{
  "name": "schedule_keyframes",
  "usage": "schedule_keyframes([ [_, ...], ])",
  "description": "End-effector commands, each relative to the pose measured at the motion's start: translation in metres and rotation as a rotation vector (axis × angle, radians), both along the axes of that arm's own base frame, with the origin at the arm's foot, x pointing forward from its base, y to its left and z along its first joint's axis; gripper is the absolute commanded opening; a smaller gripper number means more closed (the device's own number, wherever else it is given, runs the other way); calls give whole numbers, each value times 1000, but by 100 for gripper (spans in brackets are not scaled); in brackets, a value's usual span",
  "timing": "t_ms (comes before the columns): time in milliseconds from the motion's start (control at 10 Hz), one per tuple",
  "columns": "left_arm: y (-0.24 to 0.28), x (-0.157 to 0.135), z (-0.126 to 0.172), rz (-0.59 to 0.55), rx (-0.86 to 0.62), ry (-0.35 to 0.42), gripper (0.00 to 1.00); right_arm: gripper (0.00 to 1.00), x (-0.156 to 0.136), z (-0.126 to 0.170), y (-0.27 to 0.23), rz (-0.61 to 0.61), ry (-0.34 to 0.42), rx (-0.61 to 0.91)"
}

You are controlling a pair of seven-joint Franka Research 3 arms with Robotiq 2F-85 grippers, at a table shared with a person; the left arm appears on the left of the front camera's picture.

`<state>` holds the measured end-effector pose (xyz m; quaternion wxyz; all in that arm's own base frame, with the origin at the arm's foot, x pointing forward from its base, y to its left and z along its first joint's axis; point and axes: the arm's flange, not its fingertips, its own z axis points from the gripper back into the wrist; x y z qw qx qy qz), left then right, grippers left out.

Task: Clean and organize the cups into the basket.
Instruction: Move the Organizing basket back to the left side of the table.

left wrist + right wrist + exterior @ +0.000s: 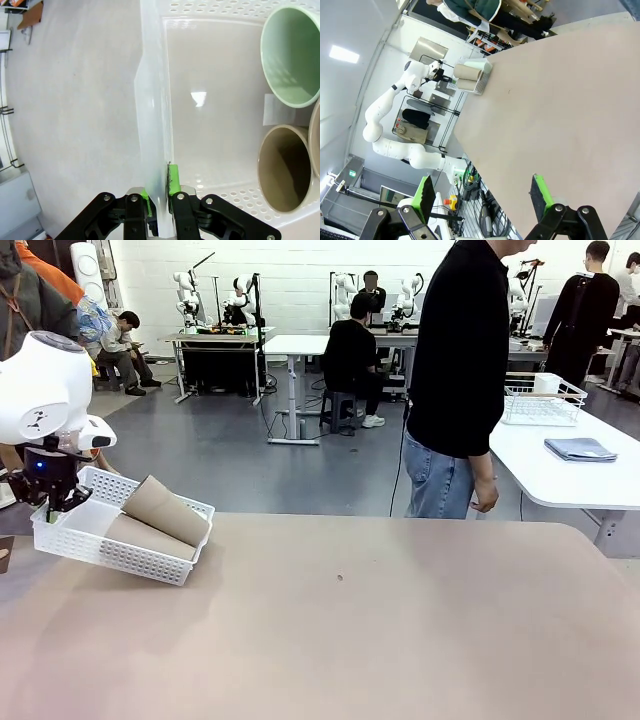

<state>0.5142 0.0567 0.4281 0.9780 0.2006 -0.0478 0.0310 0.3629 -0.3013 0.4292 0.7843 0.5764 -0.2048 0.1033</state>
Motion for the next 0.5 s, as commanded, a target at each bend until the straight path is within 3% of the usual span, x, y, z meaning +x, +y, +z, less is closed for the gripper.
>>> schedule_keyframes([
  [0,-3,-1,-13,32,19,33,6,100,1,0,1,3,-4,-1],
  [400,16,7,-37,78,5,62,6,100,1,0,1,3,-4,-1],
])
